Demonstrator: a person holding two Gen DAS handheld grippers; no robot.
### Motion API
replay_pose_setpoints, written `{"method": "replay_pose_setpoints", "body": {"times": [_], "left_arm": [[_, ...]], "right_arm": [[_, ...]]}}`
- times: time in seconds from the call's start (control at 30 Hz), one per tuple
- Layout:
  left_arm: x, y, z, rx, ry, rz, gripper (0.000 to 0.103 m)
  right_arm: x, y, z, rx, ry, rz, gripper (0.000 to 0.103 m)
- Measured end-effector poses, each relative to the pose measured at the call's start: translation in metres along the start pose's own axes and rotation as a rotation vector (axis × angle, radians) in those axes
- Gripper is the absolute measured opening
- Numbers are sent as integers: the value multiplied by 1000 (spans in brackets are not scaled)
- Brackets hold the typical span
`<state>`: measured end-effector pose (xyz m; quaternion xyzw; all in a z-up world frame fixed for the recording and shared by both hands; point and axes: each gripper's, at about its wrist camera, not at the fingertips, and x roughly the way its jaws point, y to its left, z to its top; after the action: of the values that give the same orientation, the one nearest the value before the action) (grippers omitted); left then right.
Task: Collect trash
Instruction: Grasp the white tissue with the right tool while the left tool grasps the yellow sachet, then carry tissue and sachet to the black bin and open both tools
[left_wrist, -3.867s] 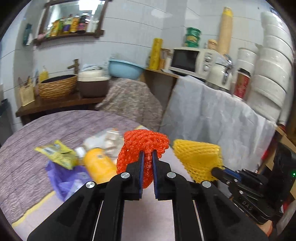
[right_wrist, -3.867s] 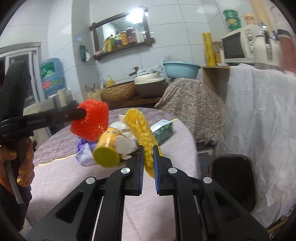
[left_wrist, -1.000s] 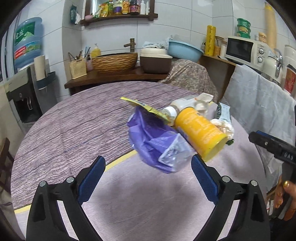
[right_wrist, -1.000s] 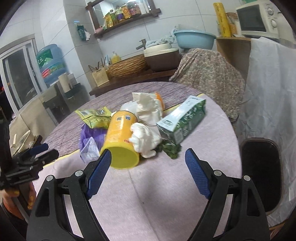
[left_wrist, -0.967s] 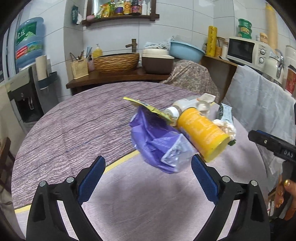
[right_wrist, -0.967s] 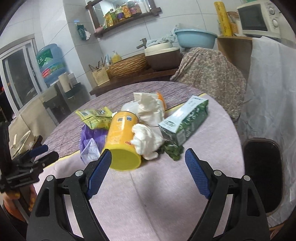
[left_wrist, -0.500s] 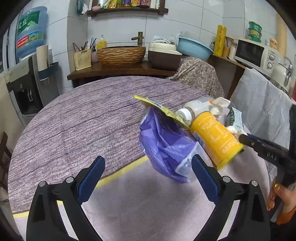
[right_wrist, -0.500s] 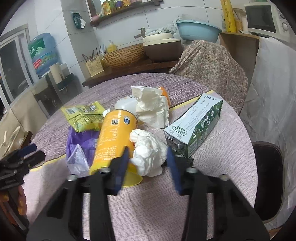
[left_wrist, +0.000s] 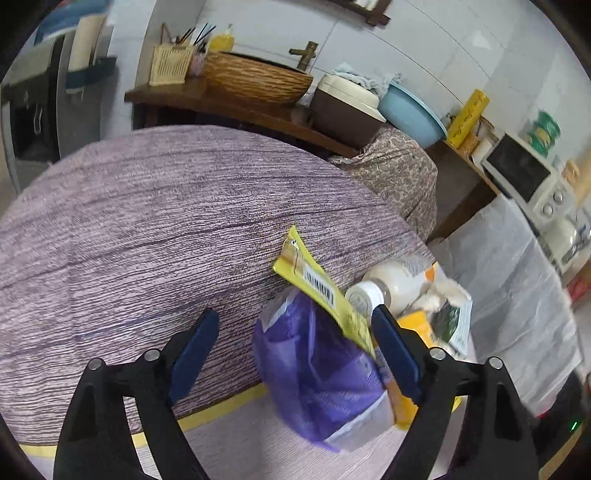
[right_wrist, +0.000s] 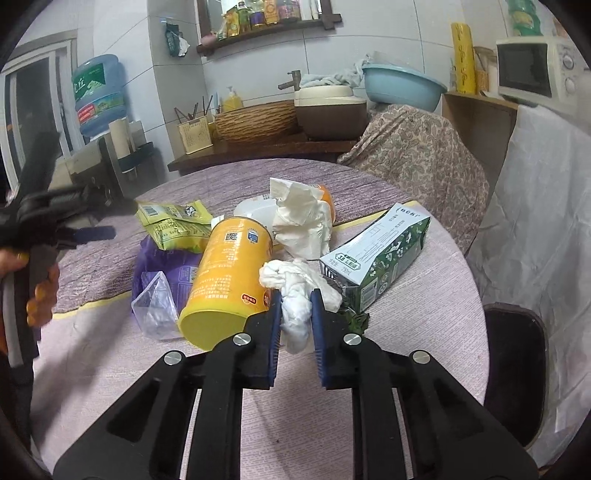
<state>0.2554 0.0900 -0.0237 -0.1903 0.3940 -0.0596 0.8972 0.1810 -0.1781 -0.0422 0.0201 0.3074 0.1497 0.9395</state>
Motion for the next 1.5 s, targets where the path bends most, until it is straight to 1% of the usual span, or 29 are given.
{"method": "replay_pose_setpoints", "body": {"times": [0.07,0.1,0.17,0.2,0.23,0.27,0.3,0.33,0.37,0.4,0.43,0.53,0.63,0.73,0.93,1.0,1.17,1.23,1.33,1.5], "left_arm": [[5,3,6,-42,10,-23,77],[7,4,8,-51,13,-37,74],[12,2,11,-57,28,-39,68],[15,2,12,-57,37,-40,62],[17,1,12,-59,47,-41,55],[19,1,12,-61,52,-41,50],[20,1,12,-65,57,-41,42],[20,2,11,-65,58,-45,34],[18,1,10,-65,55,-53,30],[17,2,9,-67,52,-62,20],[15,1,8,-64,45,-70,15],[5,-1,6,-50,11,-73,8],[-9,-5,4,-30,-33,-81,4],[-24,-11,2,-3,-74,-75,3],[-61,-26,-12,42,-155,-90,3],[-74,-32,-18,58,-180,-104,3],[-97,-54,-31,114,-215,-148,3],[-102,-65,-37,144,-220,-171,3],[-103,-87,-47,187,-206,-223,3],[-93,-123,-58,227,-154,-329,3]], "right_arm": [[-2,1,-1,-8,-1,1,17],[-3,1,-2,-10,-1,1,17],[-4,2,-3,-10,-2,1,17],[-5,1,-4,-9,-2,1,17],[-5,1,-5,-8,-1,1,17],[-5,0,-6,-5,-1,3,17],[-5,0,-6,-3,0,2,17],[-5,0,-6,-2,0,1,17],[-5,0,-6,-1,0,1,17],[-5,-1,-7,2,-1,2,17],[-6,-1,-7,3,-1,3,17],[-7,-3,-9,9,-7,8,17],[-9,-4,-10,15,-13,14,17],[-15,-5,-12,19,-25,22,17],[-31,-11,-16,35,-49,49,17],[-39,-15,-18,51,-58,67,17],[-57,-26,-20,94,-76,117,17],[-66,-30,-21,103,-89,127,16],[-78,-38,-23,114,-106,115,17],[-96,-60,-30,147,-137,73,16]]}}
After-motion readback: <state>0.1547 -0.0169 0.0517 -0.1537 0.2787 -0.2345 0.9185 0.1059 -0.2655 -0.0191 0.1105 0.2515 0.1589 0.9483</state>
